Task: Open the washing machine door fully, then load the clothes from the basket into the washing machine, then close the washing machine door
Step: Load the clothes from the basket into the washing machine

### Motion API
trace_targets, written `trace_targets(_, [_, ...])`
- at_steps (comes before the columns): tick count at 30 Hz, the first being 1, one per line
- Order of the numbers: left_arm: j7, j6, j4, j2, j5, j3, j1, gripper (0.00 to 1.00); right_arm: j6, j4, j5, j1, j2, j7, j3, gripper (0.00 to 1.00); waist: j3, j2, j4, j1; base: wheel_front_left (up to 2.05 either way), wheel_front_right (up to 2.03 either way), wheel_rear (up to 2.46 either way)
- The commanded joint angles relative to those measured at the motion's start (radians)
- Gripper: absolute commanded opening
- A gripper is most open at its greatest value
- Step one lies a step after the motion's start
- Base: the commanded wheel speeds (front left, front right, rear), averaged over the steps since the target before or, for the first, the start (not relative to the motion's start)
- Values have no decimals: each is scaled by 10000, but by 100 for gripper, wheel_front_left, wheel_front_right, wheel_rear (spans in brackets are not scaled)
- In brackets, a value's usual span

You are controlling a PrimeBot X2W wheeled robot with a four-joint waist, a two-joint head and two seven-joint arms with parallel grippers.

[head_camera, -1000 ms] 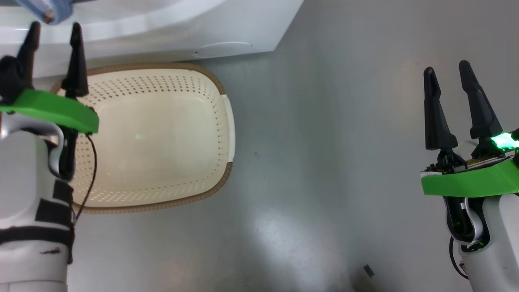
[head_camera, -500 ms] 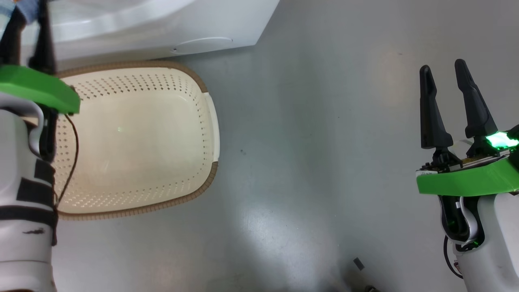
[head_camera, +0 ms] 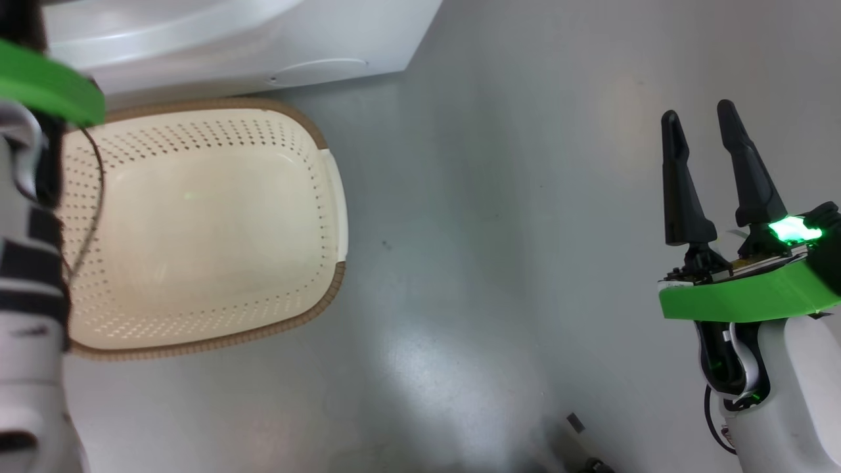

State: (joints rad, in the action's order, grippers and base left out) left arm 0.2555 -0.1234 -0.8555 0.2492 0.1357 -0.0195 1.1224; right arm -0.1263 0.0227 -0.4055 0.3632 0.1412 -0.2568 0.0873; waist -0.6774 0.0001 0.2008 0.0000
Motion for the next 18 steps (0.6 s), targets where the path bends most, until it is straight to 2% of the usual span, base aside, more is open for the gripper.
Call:
trace_targets(1, [63, 2, 46, 504, -110, 162, 352, 0, -44, -209, -24, -52, 28, -49, 181, 100, -84, -1, 87, 0, 0, 0, 0])
trace_targets(11, [63, 306, -1708, 1024, -513, -155, 2679, 0, -44, -130, -129, 63, -226, -49, 343, 100, -362, -1, 690, 0, 0, 0, 0])
trace_targets(18, [-139, 517, -3204, 1300, -845, -540, 3523, 0, -44, -77, -189, 127, -387, -49, 524, 100, -483, -1, 1048, 0, 0, 0, 0])
